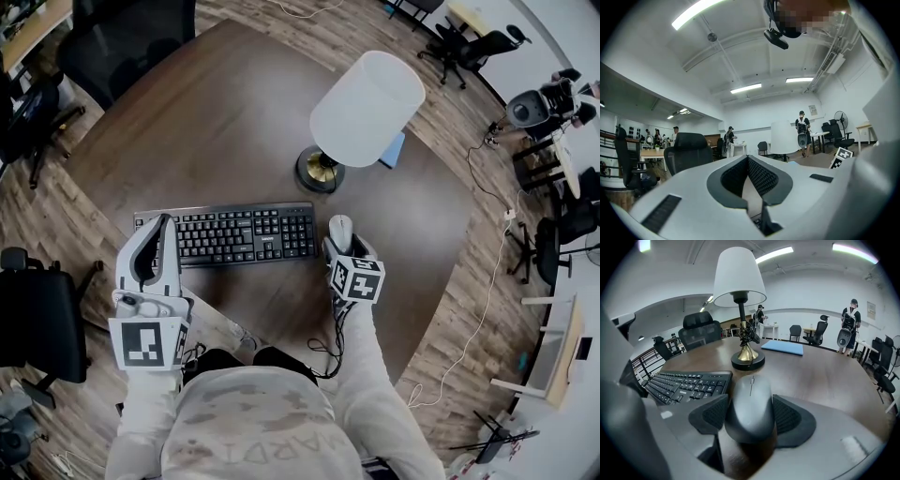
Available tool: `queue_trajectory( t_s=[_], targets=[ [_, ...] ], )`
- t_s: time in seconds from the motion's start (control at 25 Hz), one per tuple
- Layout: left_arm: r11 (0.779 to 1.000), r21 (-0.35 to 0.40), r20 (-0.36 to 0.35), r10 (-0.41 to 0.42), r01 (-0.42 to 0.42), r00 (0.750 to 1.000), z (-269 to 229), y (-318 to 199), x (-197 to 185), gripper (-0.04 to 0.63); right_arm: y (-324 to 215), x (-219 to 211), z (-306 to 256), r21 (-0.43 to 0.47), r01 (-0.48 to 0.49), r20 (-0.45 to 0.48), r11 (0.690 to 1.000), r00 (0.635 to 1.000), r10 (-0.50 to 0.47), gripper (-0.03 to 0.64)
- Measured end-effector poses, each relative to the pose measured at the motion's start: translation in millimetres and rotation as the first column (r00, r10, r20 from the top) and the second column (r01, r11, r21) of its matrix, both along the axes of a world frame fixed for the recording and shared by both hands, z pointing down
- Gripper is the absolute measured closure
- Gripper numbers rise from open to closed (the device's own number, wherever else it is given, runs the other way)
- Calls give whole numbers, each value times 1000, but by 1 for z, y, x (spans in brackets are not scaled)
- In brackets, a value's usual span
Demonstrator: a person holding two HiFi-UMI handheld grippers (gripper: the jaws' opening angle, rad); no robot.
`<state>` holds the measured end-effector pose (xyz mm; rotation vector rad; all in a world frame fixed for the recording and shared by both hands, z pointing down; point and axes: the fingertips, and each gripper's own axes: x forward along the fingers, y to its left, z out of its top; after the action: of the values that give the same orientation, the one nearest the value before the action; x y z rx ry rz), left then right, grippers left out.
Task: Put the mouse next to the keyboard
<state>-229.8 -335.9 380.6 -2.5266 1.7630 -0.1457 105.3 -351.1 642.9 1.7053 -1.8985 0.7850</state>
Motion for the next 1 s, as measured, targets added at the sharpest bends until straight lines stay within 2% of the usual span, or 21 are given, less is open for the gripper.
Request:
queue_trajectory(
  t_s=[0.72, 1.0],
  targets=[
    [1000, -30, -8, 4, -4, 1000, 17, -15, -6, 589, -9, 0, 26, -85, -16, -32, 996, 999, 13, 308],
    [999, -35, -12, 11, -12, 1000, 19, -15, -3, 589, -9, 0, 27, -98, -27, -17, 995, 1000, 25, 304]
  ],
)
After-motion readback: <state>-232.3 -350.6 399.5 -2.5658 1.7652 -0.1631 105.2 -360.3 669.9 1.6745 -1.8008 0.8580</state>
